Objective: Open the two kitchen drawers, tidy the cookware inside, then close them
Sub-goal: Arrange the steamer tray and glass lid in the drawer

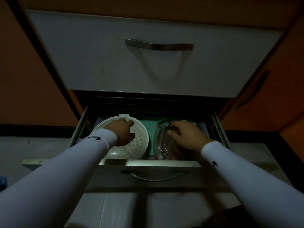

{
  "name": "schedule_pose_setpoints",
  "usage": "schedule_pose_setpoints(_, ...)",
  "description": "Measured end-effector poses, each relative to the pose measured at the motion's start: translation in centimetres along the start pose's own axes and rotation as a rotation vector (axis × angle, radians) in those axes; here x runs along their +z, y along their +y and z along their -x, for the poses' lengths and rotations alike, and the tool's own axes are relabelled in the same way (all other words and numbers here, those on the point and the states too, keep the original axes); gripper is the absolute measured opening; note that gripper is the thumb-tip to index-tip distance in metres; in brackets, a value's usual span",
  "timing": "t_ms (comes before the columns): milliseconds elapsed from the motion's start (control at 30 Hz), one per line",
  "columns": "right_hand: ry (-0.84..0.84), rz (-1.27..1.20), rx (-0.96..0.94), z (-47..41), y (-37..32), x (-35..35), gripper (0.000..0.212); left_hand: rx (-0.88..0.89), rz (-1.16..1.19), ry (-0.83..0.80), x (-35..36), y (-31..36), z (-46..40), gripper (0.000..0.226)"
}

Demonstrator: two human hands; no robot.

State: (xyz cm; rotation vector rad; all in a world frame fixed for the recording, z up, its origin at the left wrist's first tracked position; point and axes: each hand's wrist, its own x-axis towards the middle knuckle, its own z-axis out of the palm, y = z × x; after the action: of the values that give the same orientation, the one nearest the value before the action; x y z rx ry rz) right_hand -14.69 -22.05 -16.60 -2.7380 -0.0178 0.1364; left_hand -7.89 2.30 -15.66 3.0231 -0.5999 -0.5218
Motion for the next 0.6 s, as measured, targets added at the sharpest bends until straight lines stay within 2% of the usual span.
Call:
schedule_pose_setpoints(267,0.075,-0.050,-0.111,4.8,-3.1,-0.9,0.025,0.107,0.033,0.119,-1.4,2.7,5.1,0.047)
schedule_pose_setpoints(600,0.022,0.001,-0.202,8.9,-5.8,-0.7,0.028,0.182,0.021,0.089,-1.2,4.7,9.4,0.032)
